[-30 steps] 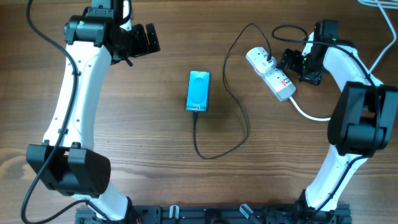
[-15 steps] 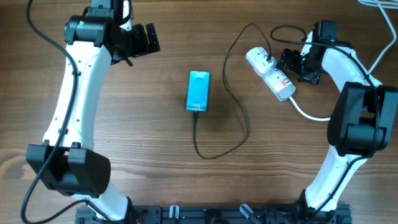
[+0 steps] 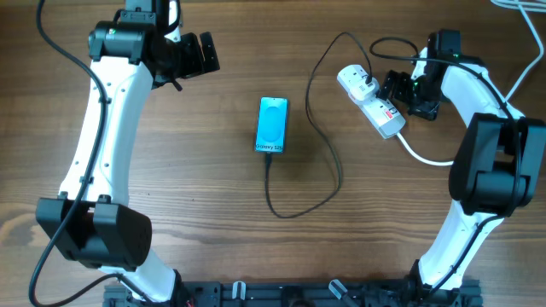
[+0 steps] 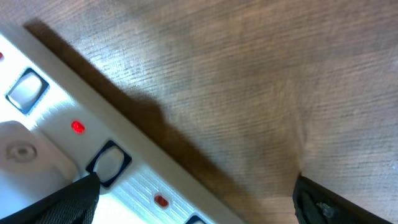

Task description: Plug charger to phone and switch on socket

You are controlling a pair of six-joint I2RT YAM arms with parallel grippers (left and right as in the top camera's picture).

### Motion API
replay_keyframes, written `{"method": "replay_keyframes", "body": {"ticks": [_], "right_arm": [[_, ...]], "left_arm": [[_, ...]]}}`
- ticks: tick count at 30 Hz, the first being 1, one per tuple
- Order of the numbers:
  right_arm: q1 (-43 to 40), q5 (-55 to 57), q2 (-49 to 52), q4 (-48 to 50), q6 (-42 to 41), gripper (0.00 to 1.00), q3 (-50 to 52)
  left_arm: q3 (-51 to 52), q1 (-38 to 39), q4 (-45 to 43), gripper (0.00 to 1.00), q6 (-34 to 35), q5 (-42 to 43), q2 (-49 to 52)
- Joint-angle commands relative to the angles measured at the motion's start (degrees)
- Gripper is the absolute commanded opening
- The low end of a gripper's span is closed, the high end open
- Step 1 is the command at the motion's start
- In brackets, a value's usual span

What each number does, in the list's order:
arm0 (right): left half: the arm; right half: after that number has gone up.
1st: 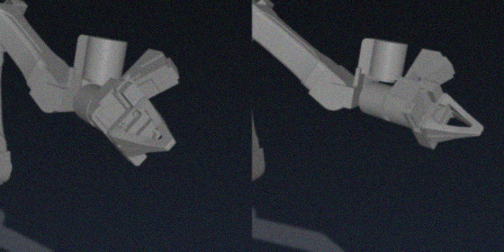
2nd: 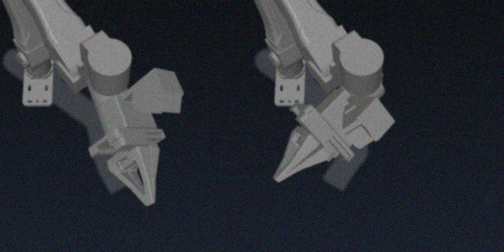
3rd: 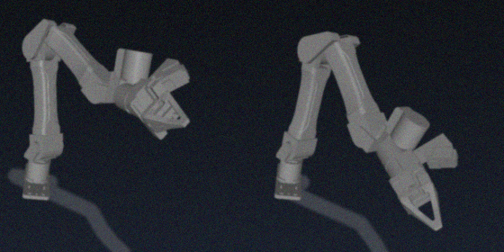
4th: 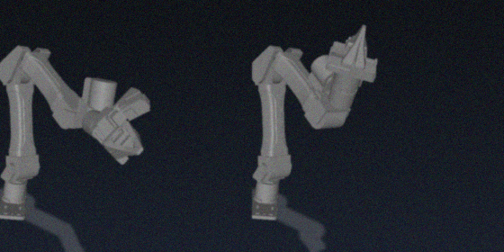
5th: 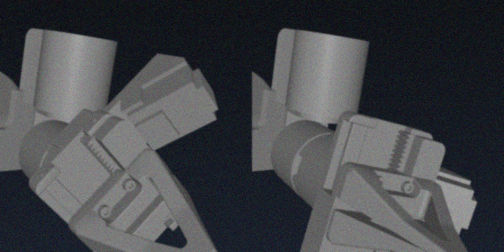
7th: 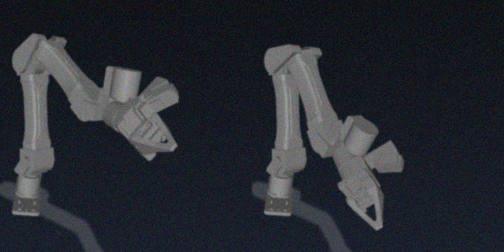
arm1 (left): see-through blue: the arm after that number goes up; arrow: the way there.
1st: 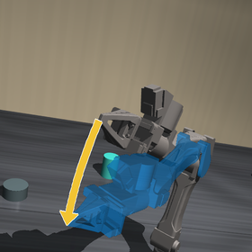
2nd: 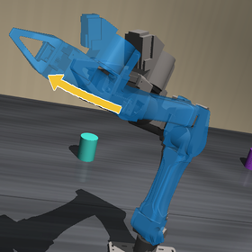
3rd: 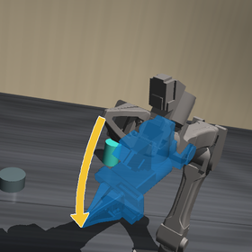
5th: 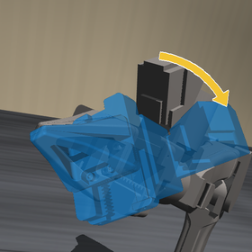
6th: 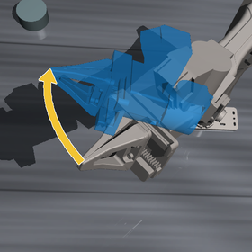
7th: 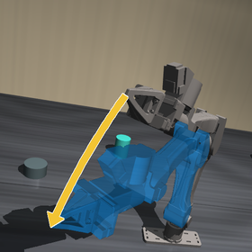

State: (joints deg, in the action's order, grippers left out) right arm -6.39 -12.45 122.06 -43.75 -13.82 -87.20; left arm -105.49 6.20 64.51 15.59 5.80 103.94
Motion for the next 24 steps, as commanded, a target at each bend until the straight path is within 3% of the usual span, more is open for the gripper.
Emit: {"method": "replay_keyframes", "body": {"ticks": [1,8,11,19,24], "right_arm": [[0.0,-0.1,-1.7,-3.2,0.3,1.0,-0.3],[-0.5,0.9,-18.0,-11.0,0.1,1.0,-0.3],[1.1,1.0,-30.6,-15.4,0.2,1.0,1.8],[8.3,4.7,-65.7,-14.8,0.3,1.0,14.9],[8.5,4.7,-81.9,-13.6,1.9,1.0,22.7]], "left_arm": [[0.2,-0.2,0.0,1.0,0.3,-0.5,0.3],[0.2,-0.2,0.0,1.0,0.3,-0.5,0.3],[0.2,-0.2,0.0,1.0,0.3,-0.5,0.3],[0.2,-0.2,0.0,1.0,0.3,-0.5,0.3],[0.2,-0.2,0.0,1.0,0.3,-0.5,0.3]]}}
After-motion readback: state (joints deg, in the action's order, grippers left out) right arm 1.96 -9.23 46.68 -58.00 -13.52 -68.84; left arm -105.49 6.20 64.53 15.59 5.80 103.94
